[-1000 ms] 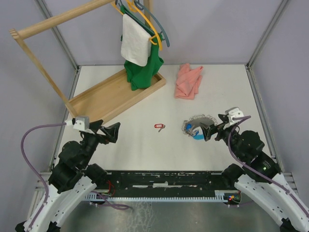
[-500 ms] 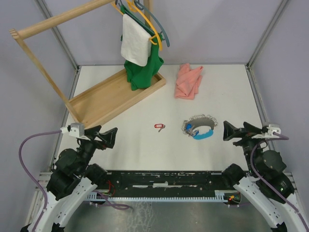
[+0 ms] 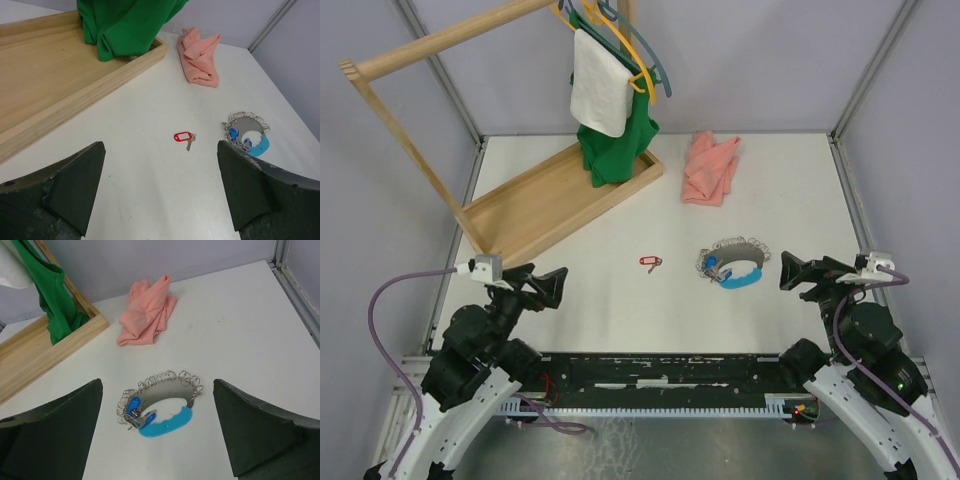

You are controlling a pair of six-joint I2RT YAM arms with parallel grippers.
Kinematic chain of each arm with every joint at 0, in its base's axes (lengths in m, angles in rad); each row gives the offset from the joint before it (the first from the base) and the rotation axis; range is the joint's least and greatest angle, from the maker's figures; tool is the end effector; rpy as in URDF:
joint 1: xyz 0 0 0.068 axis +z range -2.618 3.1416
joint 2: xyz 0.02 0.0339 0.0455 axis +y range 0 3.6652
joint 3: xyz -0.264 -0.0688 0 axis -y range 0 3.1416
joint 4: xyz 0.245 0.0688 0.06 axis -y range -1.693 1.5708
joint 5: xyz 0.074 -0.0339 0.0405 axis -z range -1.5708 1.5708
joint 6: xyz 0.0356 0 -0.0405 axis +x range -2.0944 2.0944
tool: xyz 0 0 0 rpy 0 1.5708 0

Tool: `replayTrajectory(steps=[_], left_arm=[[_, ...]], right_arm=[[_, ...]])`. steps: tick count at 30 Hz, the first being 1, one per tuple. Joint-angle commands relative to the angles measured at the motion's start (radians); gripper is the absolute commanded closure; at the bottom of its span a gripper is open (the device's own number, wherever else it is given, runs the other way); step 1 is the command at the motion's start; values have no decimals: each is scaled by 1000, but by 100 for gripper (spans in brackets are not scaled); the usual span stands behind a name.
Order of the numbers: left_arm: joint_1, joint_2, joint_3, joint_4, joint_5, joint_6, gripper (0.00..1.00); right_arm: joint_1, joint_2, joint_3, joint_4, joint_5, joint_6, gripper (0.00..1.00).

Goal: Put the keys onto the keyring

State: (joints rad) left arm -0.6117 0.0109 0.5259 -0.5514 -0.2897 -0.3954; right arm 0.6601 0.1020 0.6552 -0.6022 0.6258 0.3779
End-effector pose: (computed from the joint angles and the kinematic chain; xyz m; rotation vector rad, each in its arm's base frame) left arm 0.0449 -0.0191 0.2853 -0.0516 1.6322 -0.5458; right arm 0.0420 0.0062 0.3151 0.2542 1.5984 0.2960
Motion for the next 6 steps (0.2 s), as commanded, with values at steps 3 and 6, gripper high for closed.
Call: replayTrajectory(steps=[3, 6], left_arm=[[6, -5, -3, 19, 15, -20, 1], [6, -5, -4, 20, 18, -20, 1]], right_arm=[[2, -7, 33, -6, 38, 7, 0], [2, 12, 44, -13, 51, 8, 0]])
